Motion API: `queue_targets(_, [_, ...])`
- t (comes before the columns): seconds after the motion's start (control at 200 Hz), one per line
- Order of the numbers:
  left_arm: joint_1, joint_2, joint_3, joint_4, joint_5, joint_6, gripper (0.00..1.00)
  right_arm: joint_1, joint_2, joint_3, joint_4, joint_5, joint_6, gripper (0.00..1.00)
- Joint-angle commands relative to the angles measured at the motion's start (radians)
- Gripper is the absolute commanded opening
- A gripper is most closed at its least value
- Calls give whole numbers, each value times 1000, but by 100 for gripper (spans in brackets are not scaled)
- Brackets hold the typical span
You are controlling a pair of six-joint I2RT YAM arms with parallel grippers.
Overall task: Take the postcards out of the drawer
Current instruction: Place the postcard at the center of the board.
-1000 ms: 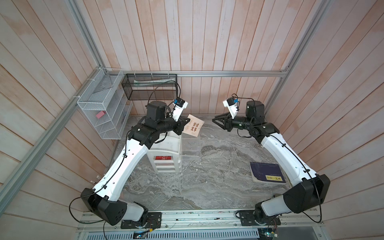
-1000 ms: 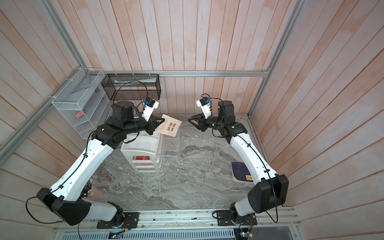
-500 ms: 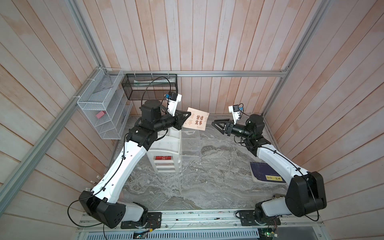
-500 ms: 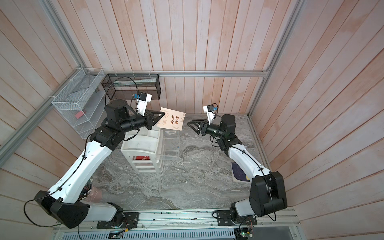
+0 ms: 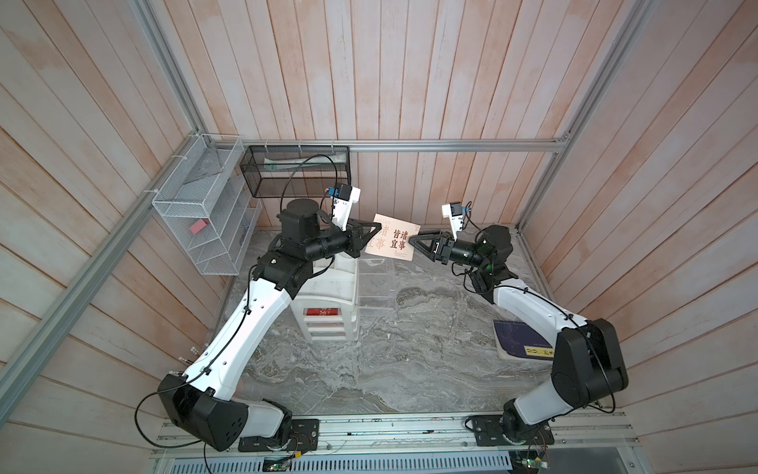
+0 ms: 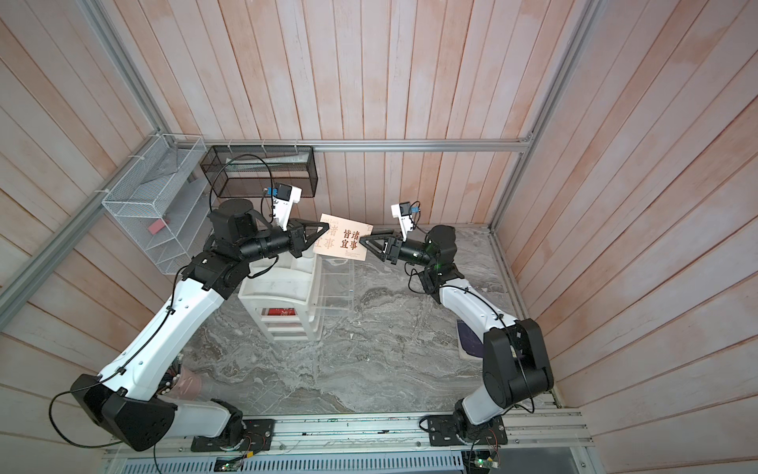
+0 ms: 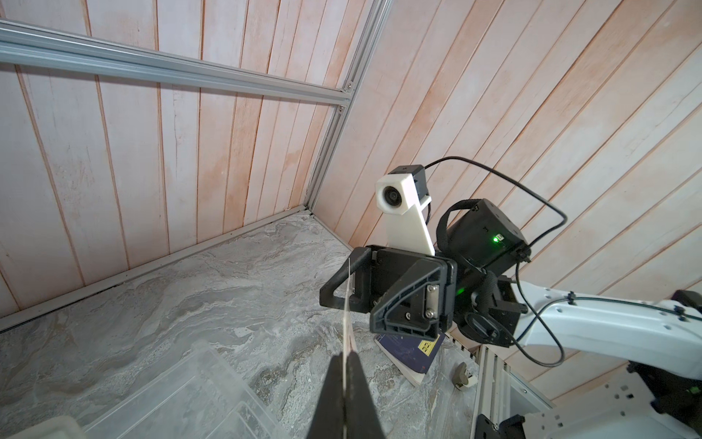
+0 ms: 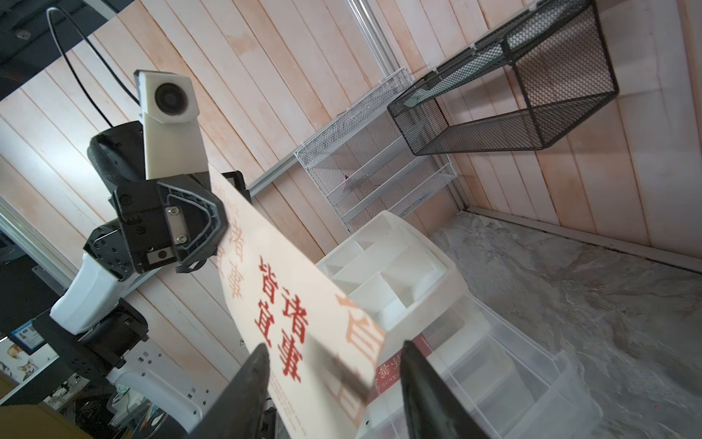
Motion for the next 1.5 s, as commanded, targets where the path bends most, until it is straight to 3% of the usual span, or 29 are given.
queue_targets(0.0, [4,5,-15,38,18,-8,0,12,5,36,93,-50,44,47])
queue_targets(0.295, [5,-4,-46,63,-4,-5,0,14,5,23,189,-96,148,39])
queue_targets(0.635, [4,-22,-73,98,-16,-7,0,14,6,23,146,-97,155,36])
queue_targets(1.375, [5,-50,-95,106,-48,-2,0,19,10,43,27,-91,118,5])
queue_targets(1.495, [5,-50,-98,107,-62,-1,10,18,8,56,-1,-92,117,1])
